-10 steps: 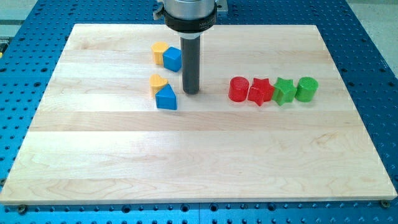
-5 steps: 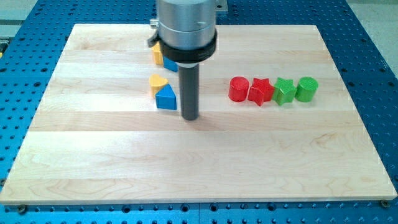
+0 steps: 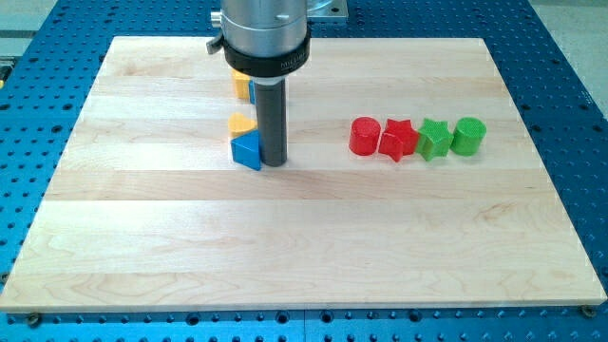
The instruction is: Move the yellow heart and triangle horizontally to the red blocks
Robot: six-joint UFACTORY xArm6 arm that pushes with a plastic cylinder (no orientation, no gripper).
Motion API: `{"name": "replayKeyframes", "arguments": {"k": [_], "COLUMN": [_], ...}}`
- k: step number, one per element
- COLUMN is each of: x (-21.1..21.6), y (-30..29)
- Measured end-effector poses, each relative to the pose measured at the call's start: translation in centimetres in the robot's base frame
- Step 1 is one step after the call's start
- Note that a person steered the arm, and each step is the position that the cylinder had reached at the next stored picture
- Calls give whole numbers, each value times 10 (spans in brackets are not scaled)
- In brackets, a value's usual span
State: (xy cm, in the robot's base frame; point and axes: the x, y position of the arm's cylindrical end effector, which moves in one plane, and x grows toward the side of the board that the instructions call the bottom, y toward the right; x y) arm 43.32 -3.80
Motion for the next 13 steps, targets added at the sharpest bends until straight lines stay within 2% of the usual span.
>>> {"name": "replayKeyframes", "arguments": {"k": [1, 3, 4, 5, 6, 8, 9, 10, 11, 12, 13], "x": [-7, 14, 49, 80, 50, 16, 27, 9, 9, 9, 21], "y": [-13, -41, -3, -47, -109, -36, -84, -85, -63, -7, -33]}}
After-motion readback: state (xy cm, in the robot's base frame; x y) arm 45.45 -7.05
